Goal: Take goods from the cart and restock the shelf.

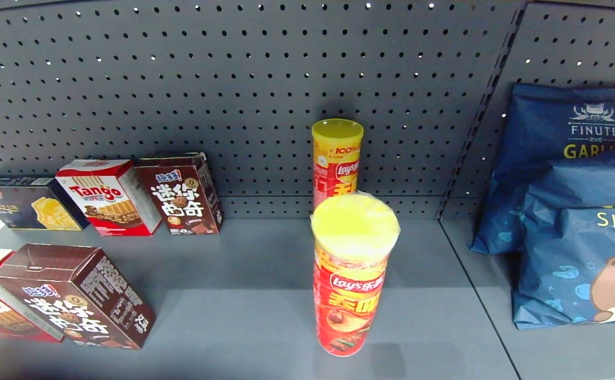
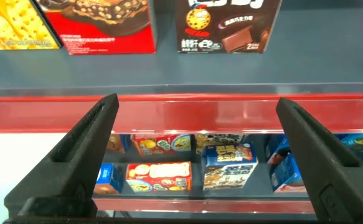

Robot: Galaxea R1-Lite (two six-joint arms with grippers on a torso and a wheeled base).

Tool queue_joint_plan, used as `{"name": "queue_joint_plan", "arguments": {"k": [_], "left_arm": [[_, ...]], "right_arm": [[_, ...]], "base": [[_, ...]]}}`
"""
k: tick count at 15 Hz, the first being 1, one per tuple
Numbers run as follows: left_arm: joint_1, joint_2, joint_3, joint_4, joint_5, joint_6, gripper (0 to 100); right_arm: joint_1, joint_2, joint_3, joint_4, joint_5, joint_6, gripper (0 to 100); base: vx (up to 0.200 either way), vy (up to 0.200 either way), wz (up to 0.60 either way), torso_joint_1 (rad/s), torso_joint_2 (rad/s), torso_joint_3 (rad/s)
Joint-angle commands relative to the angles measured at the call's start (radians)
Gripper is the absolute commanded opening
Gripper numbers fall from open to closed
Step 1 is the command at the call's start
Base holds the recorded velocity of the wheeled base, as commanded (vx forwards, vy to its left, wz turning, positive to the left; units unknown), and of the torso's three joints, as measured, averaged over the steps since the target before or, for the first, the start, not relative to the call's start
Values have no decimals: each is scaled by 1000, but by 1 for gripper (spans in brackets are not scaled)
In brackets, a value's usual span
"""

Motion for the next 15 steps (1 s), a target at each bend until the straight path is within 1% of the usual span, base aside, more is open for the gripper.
{"name": "queue_joint_plan", "arguments": {"k": [1,4,6,15], "left_arm": [[0,2,0,0,-1,0,100],[0,2,0,0,1,0,100],[0,2,0,0,1,0,100],[0,2,0,0,-1,1,100]], "right_arm": [[0,0,0,-1,1,0,100],[0,0,0,-1,1,0,100],[0,0,0,-1,1,0,100],[0,0,0,-1,1,0,100]], "base": [[0,0,0,0,0,0],[0,0,0,0,0,0],[-200,0,0,2,-2,2],[0,0,0,0,0,0]]}}
